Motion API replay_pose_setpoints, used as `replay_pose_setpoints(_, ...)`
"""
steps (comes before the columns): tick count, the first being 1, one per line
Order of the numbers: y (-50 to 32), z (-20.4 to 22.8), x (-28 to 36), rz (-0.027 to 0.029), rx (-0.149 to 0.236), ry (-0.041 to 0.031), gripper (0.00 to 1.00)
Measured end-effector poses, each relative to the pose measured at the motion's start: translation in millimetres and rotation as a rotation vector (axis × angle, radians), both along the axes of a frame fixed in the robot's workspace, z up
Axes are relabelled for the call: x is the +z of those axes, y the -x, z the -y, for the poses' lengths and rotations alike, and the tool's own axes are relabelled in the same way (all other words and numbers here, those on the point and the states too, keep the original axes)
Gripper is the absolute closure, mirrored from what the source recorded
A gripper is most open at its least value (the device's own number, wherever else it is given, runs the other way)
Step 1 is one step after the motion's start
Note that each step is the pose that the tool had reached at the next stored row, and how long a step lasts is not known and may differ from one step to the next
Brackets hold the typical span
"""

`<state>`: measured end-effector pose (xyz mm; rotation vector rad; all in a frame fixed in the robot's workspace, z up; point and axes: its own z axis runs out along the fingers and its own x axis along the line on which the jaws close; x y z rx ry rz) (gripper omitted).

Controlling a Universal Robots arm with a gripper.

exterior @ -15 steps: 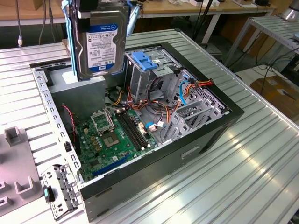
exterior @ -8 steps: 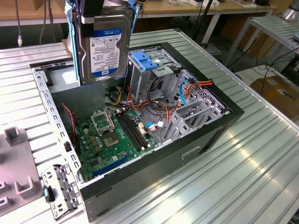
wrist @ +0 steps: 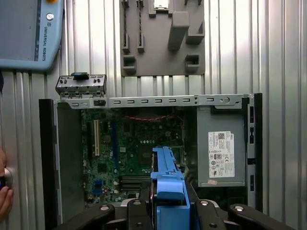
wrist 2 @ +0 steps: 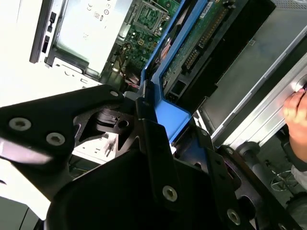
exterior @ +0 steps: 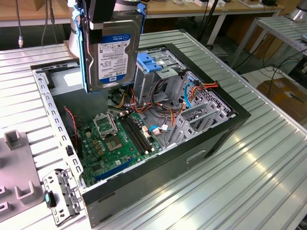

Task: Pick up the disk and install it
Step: 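Insert the disk into the insertion slot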

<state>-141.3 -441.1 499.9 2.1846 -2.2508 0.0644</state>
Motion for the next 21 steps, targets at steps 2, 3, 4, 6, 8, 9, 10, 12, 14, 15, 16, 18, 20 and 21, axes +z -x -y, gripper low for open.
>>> replay_pose_setpoints(2,-5.6,0.6,-0.1,0.0000,0.000,-0.0001,0.63)
replay_pose_setpoints(3,-7.2,0.7,-0.1,0.0000,0.000,-0.0001,0.63)
replay_pose_setpoints(4,-8.2,0.8,-0.1,0.0000,0.000,-0.0001,0.63)
replay_pose_setpoints(6,-8.5,0.9,-0.2,0.0000,0.000,0.0000,0.63)
replay_pose_setpoints(8,-8.7,0.8,-0.2,0.0000,0.000,0.0000,0.63)
replay_pose_setpoints(9,-8.7,0.8,-0.2,0.0000,0.000,-0.0001,0.63)
replay_pose_setpoints(10,-8.7,0.8,-0.2,0.0000,0.000,-0.0001,0.63)
replay_pose_setpoints(12,-8.7,0.8,-0.2,0.0000,0.000,-0.0001,0.63)
replay_pose_setpoints(14,-8.7,0.8,-0.2,0.0000,0.000,0.0000,0.63)
replay_pose_setpoints(15,-8.7,0.8,-0.2,0.0000,0.000,0.0000,0.63)
replay_pose_setpoints(16,-8.7,0.8,-0.2,0.0000,0.000,0.0000,0.63)
replay_pose_setpoints(18,-8.7,0.8,0.5,0.0000,0.000,0.0001,0.63)
replay_pose_setpoints(20,-8.8,0.8,2.4,-0.0001,0.000,0.0002,0.63)
replay_pose_setpoints(21,-8.8,0.8,3.4,-0.0001,0.000,0.0001,0.63)
